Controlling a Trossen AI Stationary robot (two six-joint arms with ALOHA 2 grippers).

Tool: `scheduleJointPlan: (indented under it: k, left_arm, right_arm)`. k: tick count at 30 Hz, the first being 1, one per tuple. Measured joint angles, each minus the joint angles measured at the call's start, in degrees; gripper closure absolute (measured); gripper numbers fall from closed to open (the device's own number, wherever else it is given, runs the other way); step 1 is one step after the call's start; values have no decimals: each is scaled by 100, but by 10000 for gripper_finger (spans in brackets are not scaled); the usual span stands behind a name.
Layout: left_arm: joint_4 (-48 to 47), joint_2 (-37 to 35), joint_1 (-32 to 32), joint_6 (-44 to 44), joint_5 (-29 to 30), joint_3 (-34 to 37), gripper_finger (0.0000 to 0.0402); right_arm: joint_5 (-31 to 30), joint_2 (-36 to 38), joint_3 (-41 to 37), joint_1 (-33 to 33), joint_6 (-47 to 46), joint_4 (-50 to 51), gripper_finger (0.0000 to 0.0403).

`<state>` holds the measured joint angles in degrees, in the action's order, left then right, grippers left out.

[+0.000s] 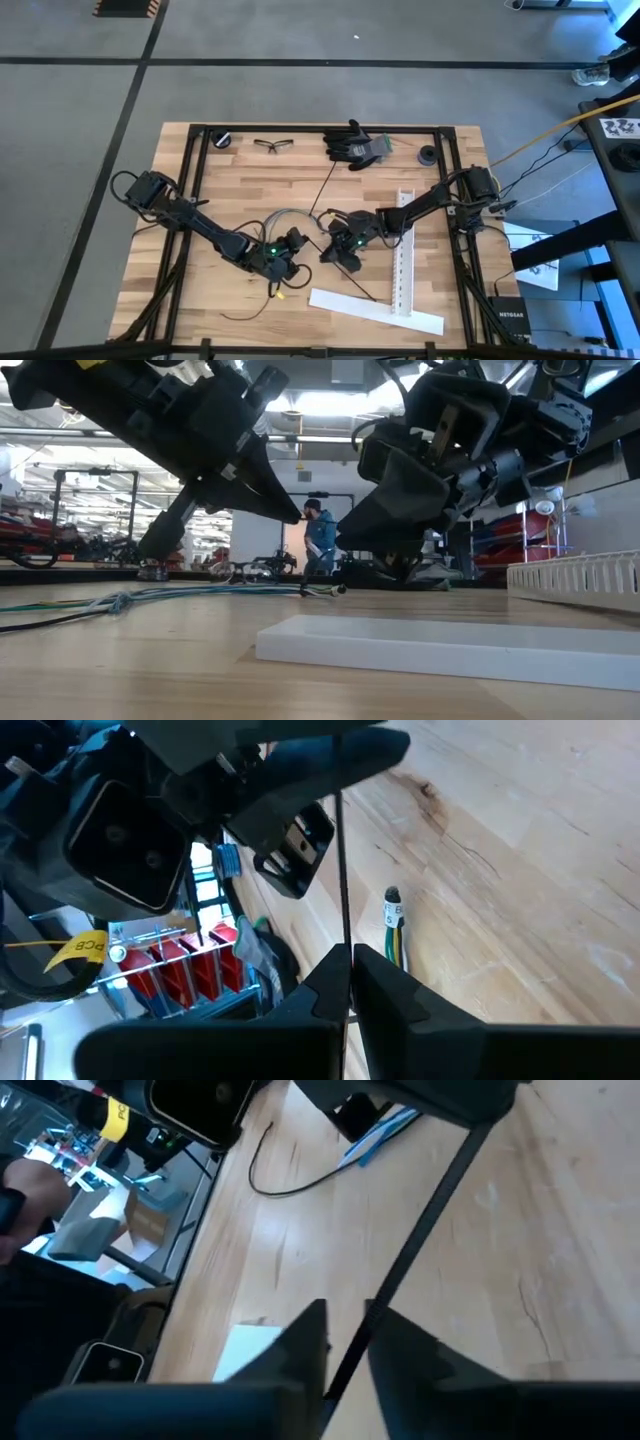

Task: Ziptie cables
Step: Wrap the cable wires with the black zip tie

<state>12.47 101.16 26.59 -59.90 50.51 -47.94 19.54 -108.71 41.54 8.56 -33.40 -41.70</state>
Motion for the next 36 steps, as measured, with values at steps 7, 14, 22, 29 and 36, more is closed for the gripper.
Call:
scheduleJointPlan:
  k: [7,14,22,29,36]
  left_arm:
    - [14,0,-28,664,1,0,401]
    - [-52,0,-28,1453,548,-37,376]
    - [-1344,-601,-2,4257,836,-304,292]
    - [-2600,-1597,56,8142,-145,-153,250]
    - [-783,-2042,501,10790,-17,1170,248]
  right_arm:
    - [-195,0,0,9,198,-2,395]
    - [-209,0,0,2,220,139,402]
    - [-481,0,2,4,241,163,402]
    - [-738,0,6,4,269,92,403]
    - [-1130,0,4,9,499,-105,403]
